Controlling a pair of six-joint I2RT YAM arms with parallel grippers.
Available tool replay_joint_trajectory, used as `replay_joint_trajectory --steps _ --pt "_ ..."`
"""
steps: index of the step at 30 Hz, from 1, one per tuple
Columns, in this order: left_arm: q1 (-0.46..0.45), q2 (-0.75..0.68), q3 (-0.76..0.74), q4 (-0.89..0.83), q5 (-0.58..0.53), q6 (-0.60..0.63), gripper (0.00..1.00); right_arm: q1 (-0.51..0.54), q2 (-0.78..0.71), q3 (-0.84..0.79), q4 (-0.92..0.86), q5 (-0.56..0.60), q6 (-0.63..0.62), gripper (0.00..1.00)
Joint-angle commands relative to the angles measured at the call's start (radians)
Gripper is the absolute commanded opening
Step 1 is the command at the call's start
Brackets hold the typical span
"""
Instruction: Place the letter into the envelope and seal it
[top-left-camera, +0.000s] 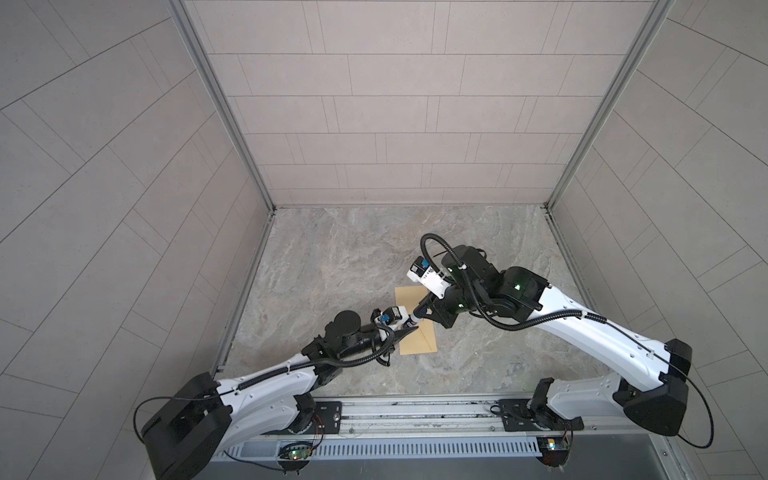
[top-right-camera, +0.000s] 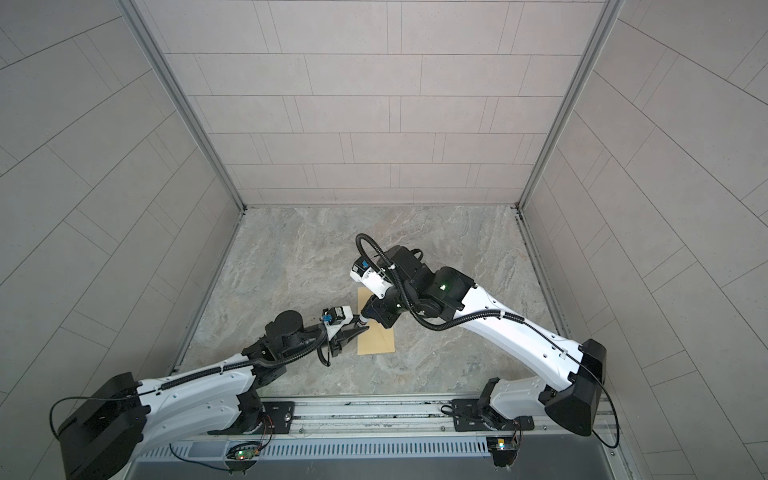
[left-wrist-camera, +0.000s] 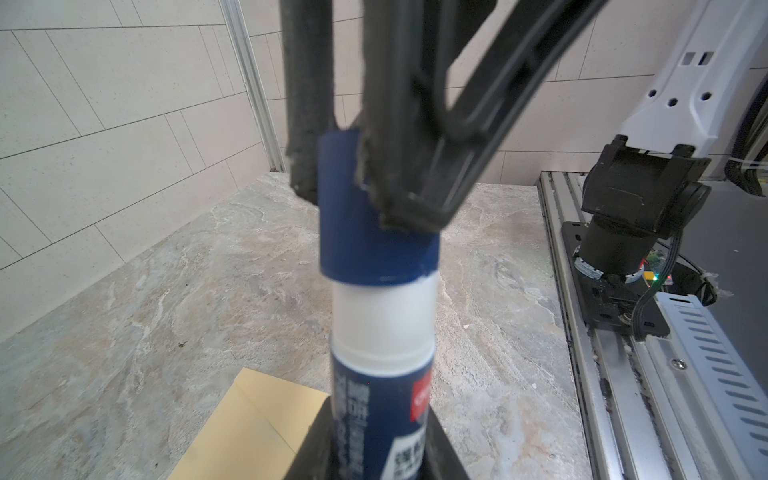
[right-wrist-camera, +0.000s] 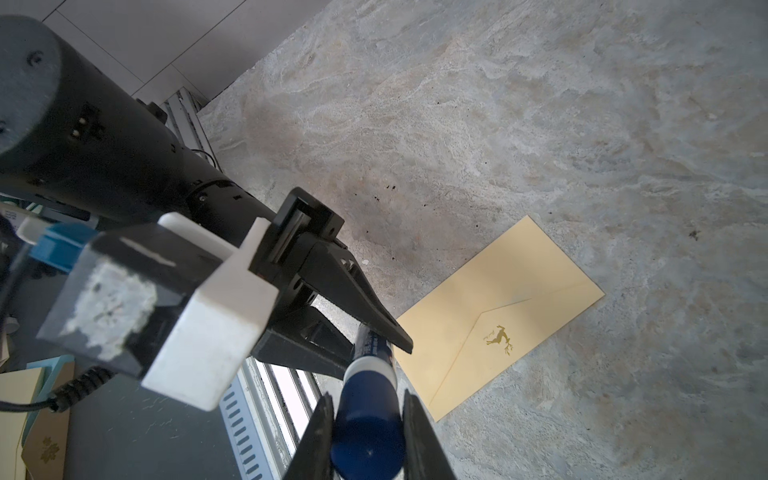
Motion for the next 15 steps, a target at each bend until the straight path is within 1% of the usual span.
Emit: replay_joint_trajectory --steps 1,7,15 --pt "-0.003 -0.007 0.012 0.098 0.014 0.001 0.00 0.030 0.017 -0.003 -0.051 -0.005 -0.033 0.00" --pt "-0.003 -0.006 0.014 0.097 0.016 0.001 0.00 0.046 0.015 -0.001 -0.055 0.026 -0.058 0.00" --pt "-0.003 -0.004 0.015 0.097 0.018 0.001 0.00 0.065 0.001 -0.008 -0.061 0.018 -0.115 0.00"
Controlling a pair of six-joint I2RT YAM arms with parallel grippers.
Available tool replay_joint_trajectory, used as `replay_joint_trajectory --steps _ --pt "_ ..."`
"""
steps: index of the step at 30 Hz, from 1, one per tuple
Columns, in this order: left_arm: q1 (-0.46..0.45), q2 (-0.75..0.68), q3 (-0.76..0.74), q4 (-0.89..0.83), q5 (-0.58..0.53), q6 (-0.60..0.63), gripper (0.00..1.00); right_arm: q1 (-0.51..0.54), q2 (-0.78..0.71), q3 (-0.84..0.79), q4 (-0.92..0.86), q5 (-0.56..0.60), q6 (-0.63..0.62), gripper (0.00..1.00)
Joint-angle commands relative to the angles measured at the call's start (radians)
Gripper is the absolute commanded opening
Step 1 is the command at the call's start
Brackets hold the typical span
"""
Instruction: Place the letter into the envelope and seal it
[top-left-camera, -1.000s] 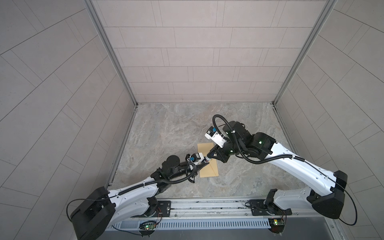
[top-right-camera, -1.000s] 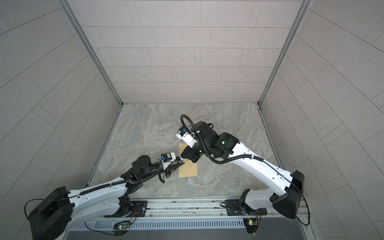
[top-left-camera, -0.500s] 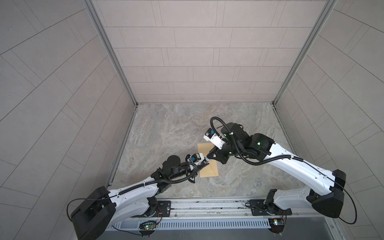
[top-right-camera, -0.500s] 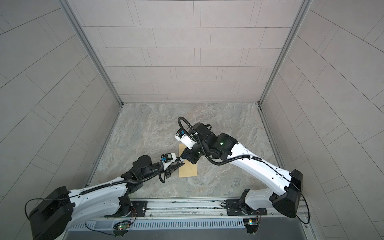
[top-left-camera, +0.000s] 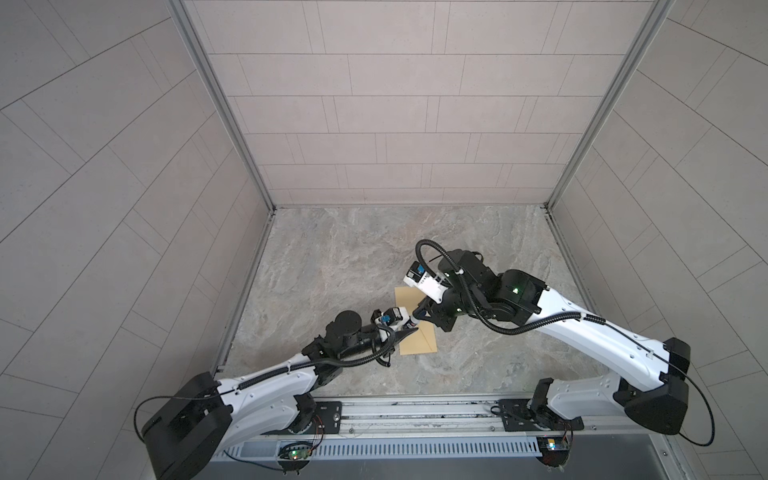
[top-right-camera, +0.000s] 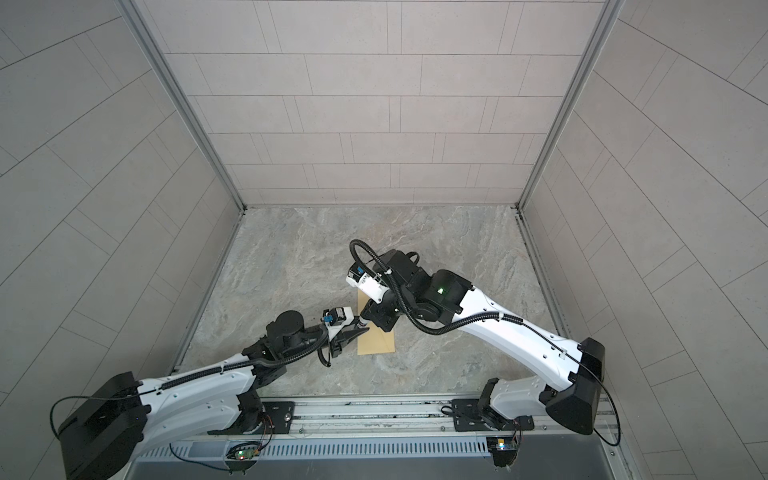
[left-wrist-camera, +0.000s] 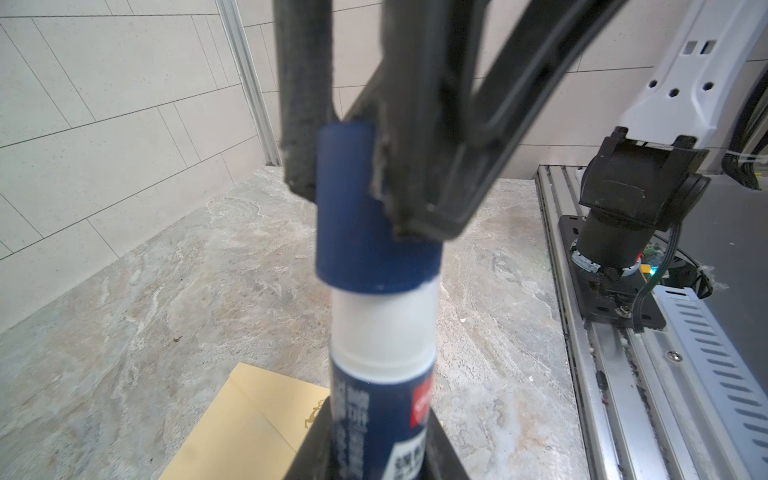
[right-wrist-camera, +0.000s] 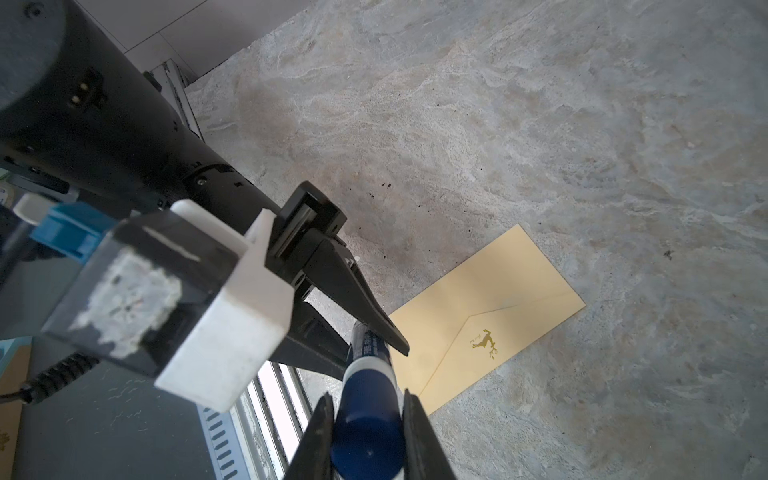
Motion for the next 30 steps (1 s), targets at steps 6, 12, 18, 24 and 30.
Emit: replay_joint_trajectory --steps 6,12,18,24,30 --pt "-0.003 -0.009 0.013 0.109 0.012 -0.002 0.00 0.032 -0.002 -0.004 -0.085 -0.006 -0.085 0.00" --pt "-0.003 -0.010 0.011 0.109 0.012 -0.002 0.00 0.030 -0.013 0.012 -0.108 0.017 -0.096 0.00" --pt "-0.004 -0.013 0.008 0.109 0.010 -0.001 0.00 0.028 -0.008 0.042 -0.133 0.018 -0.090 0.00" --pt "-0.003 -0.015 0.006 0.110 0.012 -0.004 0.00 0.016 -0.024 0.078 -0.127 0.015 -0.072 0.00" --pt "-0.003 -0.012 0.007 0.111 0.013 -0.005 0.00 0.009 -0.047 0.091 -0.117 0.015 -0.064 0.00"
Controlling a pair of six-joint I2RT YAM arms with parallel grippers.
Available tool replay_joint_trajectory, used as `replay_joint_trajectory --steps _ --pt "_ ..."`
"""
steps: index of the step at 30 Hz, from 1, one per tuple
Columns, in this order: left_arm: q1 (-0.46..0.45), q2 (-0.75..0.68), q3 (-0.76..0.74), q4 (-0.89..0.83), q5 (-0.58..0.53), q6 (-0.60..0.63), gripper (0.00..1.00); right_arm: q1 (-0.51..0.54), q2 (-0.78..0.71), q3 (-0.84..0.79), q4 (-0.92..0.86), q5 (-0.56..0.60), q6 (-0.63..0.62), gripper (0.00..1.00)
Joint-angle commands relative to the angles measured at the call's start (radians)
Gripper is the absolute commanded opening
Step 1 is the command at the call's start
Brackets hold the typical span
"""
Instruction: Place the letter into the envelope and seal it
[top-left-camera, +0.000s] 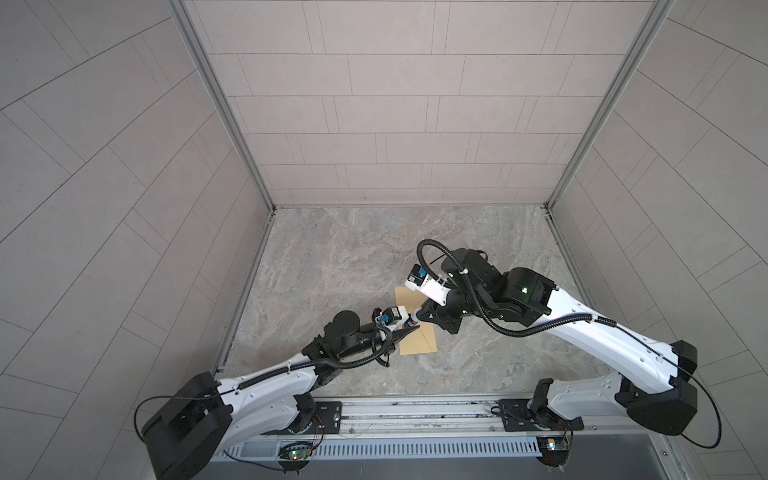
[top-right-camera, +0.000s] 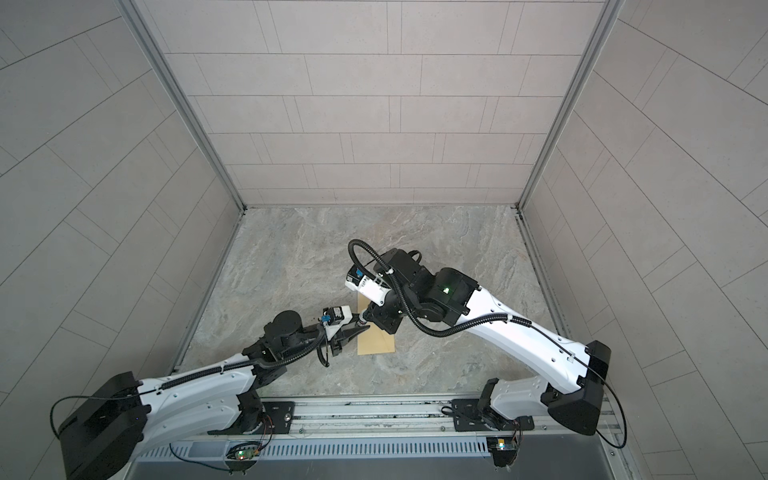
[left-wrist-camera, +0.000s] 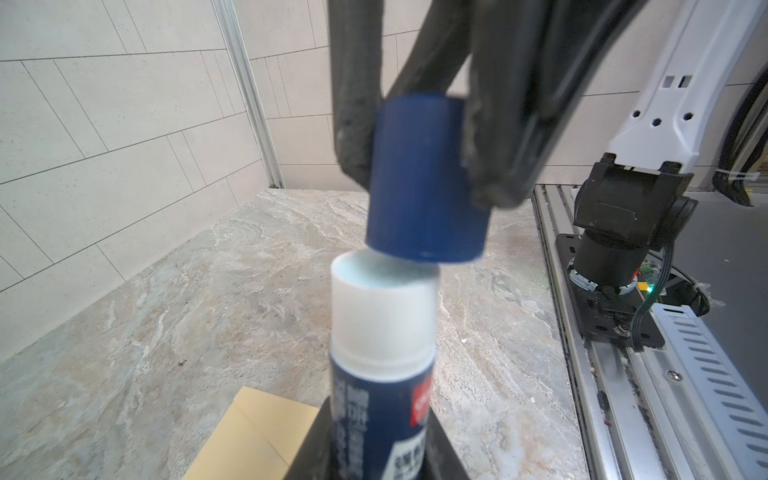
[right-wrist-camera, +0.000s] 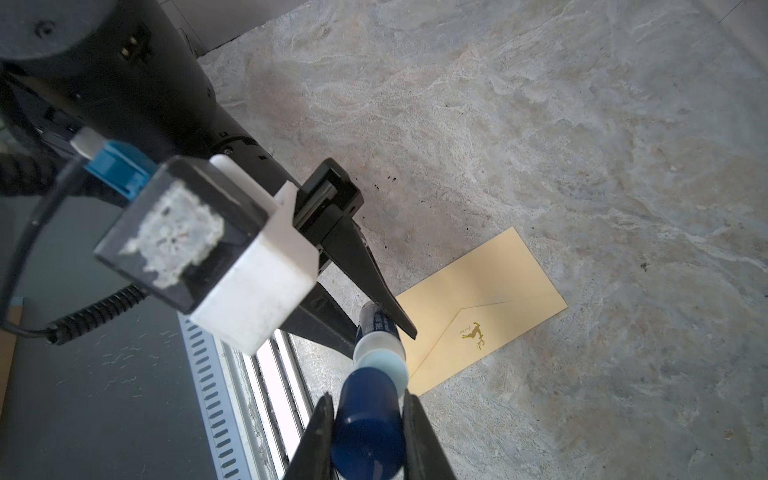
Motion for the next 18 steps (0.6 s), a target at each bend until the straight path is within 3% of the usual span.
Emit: replay_joint_trajectory --steps 1,18 --pt "-0.002 -0.013 0.006 0.057 0.003 -0.003 0.00 -0.006 -0.030 0.016 -0.017 0.000 0.002 0.00" --pt "-0.003 -0.012 0.004 0.060 0.002 -0.003 0.00 -0.008 0.024 -0.007 0.037 -0.007 0.031 0.00"
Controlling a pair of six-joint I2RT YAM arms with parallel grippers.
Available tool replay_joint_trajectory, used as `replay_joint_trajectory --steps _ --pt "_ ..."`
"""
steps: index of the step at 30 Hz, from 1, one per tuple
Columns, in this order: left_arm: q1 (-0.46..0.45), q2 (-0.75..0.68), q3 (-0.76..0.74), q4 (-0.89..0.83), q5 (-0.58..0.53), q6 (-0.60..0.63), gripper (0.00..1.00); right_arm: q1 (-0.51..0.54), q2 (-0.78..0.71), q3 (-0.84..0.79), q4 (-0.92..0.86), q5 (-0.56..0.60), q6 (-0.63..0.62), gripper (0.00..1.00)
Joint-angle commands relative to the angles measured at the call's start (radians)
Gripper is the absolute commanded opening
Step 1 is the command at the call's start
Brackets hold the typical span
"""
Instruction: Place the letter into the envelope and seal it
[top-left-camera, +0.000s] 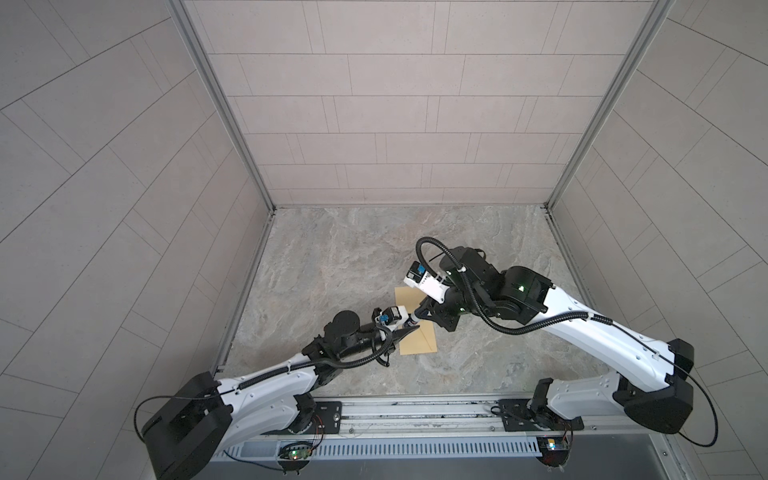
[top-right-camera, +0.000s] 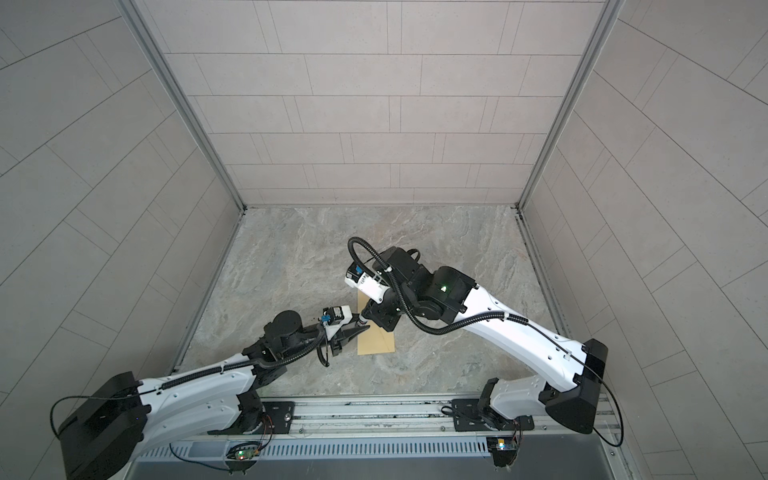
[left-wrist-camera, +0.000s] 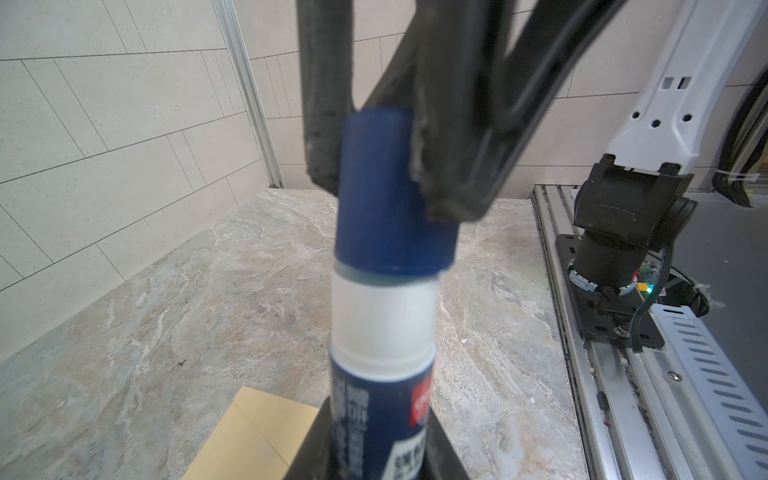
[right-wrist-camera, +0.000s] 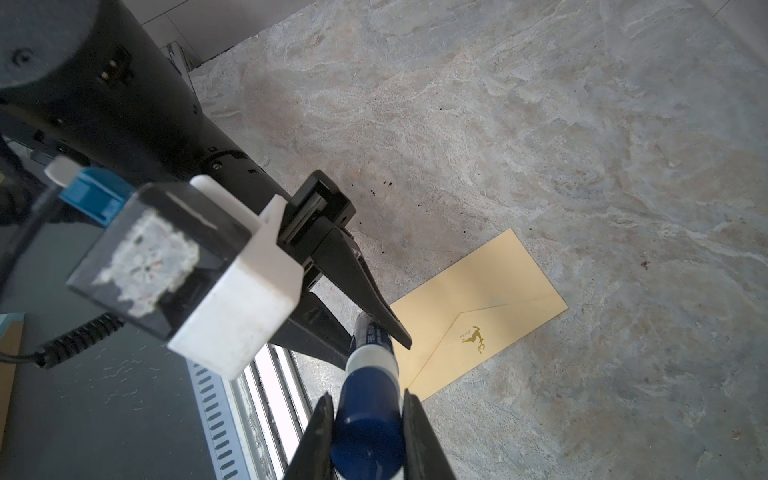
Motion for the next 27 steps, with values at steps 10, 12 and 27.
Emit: replay_joint_trajectory --steps 10,12,27 --pt "-0.004 -0.017 0.005 0.060 0.000 -0.002 0.00 -0.002 0.016 -0.019 0.018 0.005 0.008 0.00" --pt "-0.003 -0.018 0.004 0.060 -0.001 0.000 0.00 -0.002 0.017 -0.021 0.012 0.007 0.006 0.00" --pt "-0.005 -0.020 0.002 0.059 -0.004 0.000 0.00 -0.001 0.041 -0.022 -0.025 0.094 0.004 0.00"
